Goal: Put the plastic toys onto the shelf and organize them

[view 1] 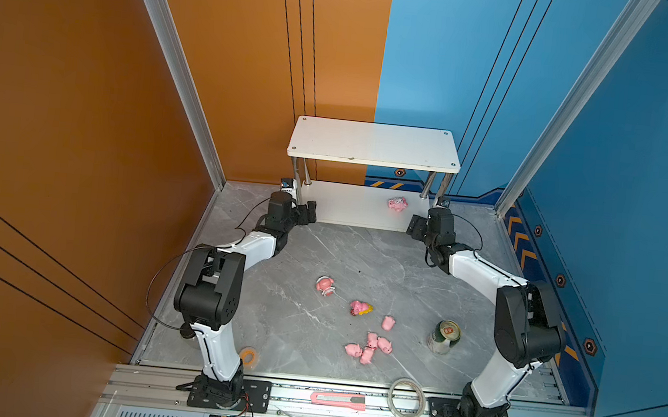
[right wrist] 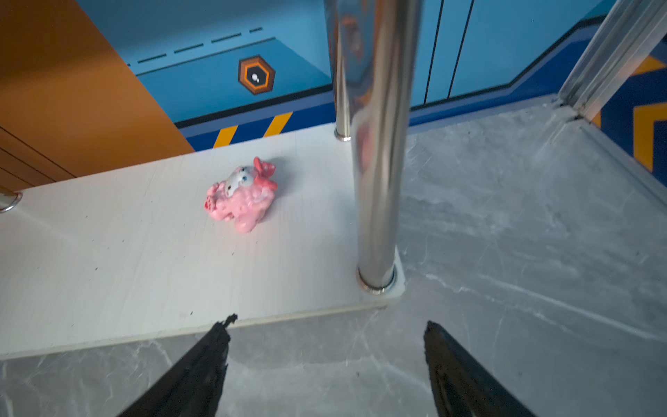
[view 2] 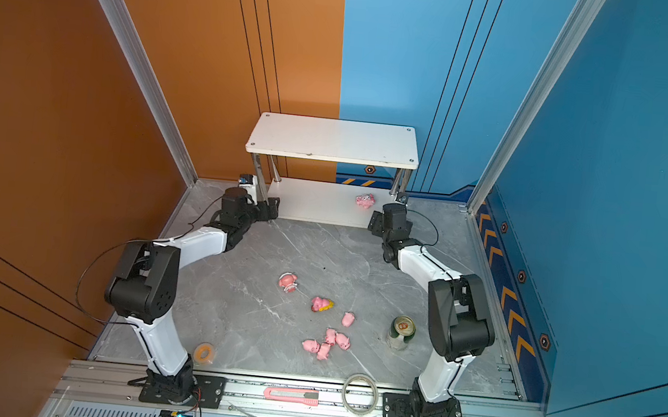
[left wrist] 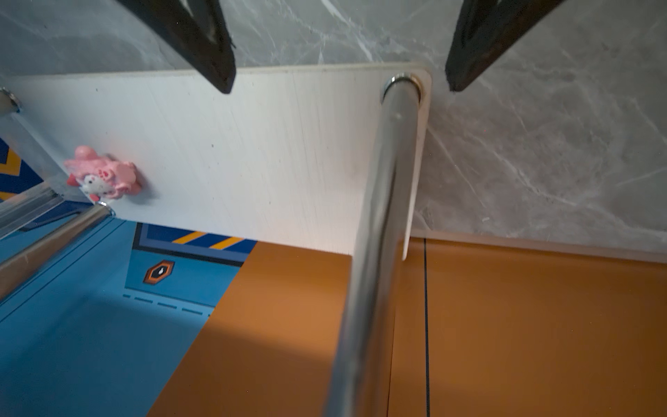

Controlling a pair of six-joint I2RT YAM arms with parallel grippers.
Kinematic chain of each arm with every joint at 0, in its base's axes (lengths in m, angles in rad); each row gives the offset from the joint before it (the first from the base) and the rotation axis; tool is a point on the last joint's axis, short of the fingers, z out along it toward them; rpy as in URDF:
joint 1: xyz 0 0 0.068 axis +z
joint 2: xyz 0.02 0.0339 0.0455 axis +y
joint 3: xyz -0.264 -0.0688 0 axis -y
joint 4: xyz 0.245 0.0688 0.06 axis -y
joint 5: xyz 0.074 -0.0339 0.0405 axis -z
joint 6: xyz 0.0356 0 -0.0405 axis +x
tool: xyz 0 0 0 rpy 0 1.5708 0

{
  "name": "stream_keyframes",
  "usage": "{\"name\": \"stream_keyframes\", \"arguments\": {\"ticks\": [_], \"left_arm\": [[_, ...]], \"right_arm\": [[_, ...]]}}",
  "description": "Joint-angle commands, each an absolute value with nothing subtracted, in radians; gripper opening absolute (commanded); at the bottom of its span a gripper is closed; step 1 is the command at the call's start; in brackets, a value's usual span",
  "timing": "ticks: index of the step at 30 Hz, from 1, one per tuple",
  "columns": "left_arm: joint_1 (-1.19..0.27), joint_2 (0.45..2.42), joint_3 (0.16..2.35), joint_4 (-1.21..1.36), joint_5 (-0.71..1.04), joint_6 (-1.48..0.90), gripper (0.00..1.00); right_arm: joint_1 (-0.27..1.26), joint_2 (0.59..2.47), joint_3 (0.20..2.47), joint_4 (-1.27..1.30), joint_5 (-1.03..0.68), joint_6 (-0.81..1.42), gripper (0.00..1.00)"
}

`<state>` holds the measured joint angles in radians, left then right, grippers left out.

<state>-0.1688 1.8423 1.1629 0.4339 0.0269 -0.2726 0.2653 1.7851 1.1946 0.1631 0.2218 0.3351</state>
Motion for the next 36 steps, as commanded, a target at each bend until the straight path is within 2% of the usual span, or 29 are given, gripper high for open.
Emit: {"name": "stream_keyframes", "arguments": {"ticks": [1,7,21,27,31,36], "left_arm": [[-0.154,1.892,1.22,0.462,0.073,-0.255,0.93],[-0.135,1.958,1.304,0.462,0.098,-0.245,0.93],[-0.132,2.043,1.444,0.478,0.175,-0.248,0.88],[-0.137,2.033,1.46,0.5,0.189,-0.252,0.89],[-0.136,2.031,1.49,0.511,0.2,-0.246,0.87],[-0.14,2.027,1.517,0.512,0.217,-0.235,0.74]], "right_arm": [[0.251,1.829,1.272,0.134,0.205,0.26,0.89],[0.243,1.901,1.352,0.164,0.219,0.188,0.89],[0.203,1.986,1.469,0.253,0.222,0.053,0.74],[0.203,1.987,1.483,0.281,0.205,0.044,0.62],[0.201,1.987,1.485,0.291,0.191,0.046,0.49],[0.194,1.985,1.48,0.299,0.18,0.049,0.4]]}}
